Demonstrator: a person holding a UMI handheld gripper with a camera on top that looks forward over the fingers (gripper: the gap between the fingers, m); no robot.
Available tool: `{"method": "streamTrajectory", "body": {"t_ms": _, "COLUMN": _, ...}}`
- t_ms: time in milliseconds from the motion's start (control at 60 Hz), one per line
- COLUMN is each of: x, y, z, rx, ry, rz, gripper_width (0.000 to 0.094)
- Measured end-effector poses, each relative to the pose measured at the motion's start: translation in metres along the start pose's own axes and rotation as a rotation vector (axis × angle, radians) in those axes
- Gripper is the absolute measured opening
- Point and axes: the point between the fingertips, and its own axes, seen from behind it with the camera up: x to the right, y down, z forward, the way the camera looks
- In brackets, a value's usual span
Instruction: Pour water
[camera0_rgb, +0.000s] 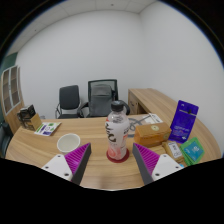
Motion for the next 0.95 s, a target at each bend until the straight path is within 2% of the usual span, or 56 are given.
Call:
{"method": "streamTrajectory", "body": {"t_ms": 283, "x": -0.042, "y": 0.007, "z": -0.187, "rx": -0.042, "ry": 0.071, "rz": 0.000, "gripper_width": 0.0857}}
{"method": "streamTrajectory", "body": {"t_ms": 450, "x": -0.061, "y": 0.015, "z": -0.268, "rx": -0.040, "ry": 0.090, "rz": -0.001, "gripper_width": 0.0856}}
{"method": "streamTrajectory", "body": {"t_ms": 633, "x": -0.065, "y": 0.024, "z": -0.311, "rx": -0.043, "ry": 0.111, "rz": -0.022, "gripper_width": 0.0861}}
{"method": "streamTrajectory", "body": {"t_ms": 950, "x": -0.067, "y": 0.017, "z": -0.336, "rx": -0.027, "ry": 0.143, "rz": -0.039, "gripper_width": 0.0857}}
